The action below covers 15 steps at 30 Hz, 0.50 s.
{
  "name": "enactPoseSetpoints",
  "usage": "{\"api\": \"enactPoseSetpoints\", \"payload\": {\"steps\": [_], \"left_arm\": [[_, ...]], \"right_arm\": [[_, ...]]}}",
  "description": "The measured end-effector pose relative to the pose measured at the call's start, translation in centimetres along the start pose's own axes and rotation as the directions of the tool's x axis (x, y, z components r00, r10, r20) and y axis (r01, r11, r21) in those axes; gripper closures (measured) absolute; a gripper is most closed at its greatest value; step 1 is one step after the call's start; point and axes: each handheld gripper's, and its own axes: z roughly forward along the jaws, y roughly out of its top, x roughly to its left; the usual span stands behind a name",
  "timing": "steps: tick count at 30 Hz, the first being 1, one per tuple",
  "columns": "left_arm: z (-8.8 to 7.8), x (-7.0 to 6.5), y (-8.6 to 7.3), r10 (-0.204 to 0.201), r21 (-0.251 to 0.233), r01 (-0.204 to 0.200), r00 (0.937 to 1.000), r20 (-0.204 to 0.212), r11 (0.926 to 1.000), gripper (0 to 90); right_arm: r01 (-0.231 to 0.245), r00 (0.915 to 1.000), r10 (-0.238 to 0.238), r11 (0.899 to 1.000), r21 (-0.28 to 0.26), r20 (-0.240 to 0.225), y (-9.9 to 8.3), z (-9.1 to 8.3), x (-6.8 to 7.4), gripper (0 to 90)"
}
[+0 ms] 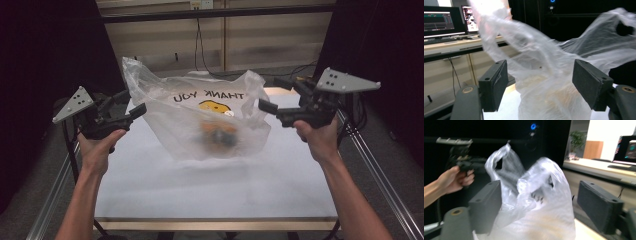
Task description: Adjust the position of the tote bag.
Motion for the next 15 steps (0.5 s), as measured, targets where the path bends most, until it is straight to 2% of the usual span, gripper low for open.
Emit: {"api": "enactPoseSetpoints", "payload": {"steps": [1,2,3,4,5,6,7,8,9,10,11,12,14,15], "left_arm": [[0.0,0.0,0.0,0.000,0.000,0.000,1.0000,0.000,1.0000,28.6],[0.3,0.2,-0.3,0.000,0.019,0.000,1.0000,0.005,0.9998,29.2],[0.5,0.3,-0.3,0.015,0.033,-0.014,0.9998,-0.010,0.9993,31.7],[0.5,0.3,-0.3,0.015,0.033,-0.014,0.9998,-0.010,0.9993,33.0],[0.9,0.5,-0.4,0.031,0.051,-0.031,0.9995,0.001,0.9982,33.0],[1.2,0.6,-0.5,0.014,0.042,-0.014,0.9999,0.005,0.9990,42.2],[1.5,0.8,-0.6,0.015,0.043,-0.015,0.9997,0.021,0.9989,42.2],[2.0,1.1,-0.8,0.007,0.052,-0.008,0.9998,0.020,0.9986,55.2],[2.3,1.3,-0.9,-0.002,0.050,0.001,0.9997,0.024,0.9988,60.7],[3.2,2.1,-1.1,-0.010,0.077,0.006,0.9987,0.050,0.9970,63.3],[3.2,2.1,-1.1,-0.010,0.077,0.006,0.9987,0.050,0.9970,69.0],[3.6,2.4,-1.2,-0.013,0.078,0.009,0.9982,0.059,0.9969,69.0],[4.3,2.6,-1.4,-0.036,0.076,0.030,0.9967,0.073,0.9966,79.4],[4.4,2.5,-1.4,-0.026,0.082,0.019,0.9967,0.077,0.9965,83.3]], "right_arm": [[0.000,1.0000,0.000,1.000,0.000,0.000,0.0,0.0,0.0,17.9],[-0.002,0.9997,0.002,1.000,0.009,-0.023,-1.0,0.0,0.8,17.4],[-0.001,0.9995,0.002,1.000,0.018,-0.033,-1.3,0.0,1.0,17.4],[-0.001,0.9995,0.002,1.000,0.018,-0.033,-1.3,0.0,1.0,17.4],[-0.003,0.9993,0.004,0.999,0.032,-0.037,-1.7,0.1,1.2,17.0],[0.001,0.9993,0.001,0.999,0.045,-0.037,-2.2,0.3,1.4,16.8],[0.001,0.9993,0.001,0.999,0.045,-0.037,-2.2,0.3,1.4,16.8],[-0.013,0.9992,0.014,0.999,0.041,-0.037,-2.4,0.1,1.2,16.8],[-0.019,0.9992,0.020,0.999,0.034,-0.035,-2.3,0.0,1.1,16.8],[-0.022,0.9993,0.023,0.999,0.031,-0.030,-2.3,-0.2,0.9,16.8],[-0.022,0.9993,0.023,0.999,0.031,-0.030,-2.3,-0.2,0.9,16.8],[-0.022,0.9994,0.023,0.999,0.035,-0.026,-2.3,-0.4,0.7,16.6],[-0.028,0.9995,0.028,0.999,0.019,-0.012,-2.2,-1.3,0.6,16.2],[-0.025,0.9997,0.025,1.000,0.013,-0.008,-2.1,-1.6,0.6,16.1]]}}
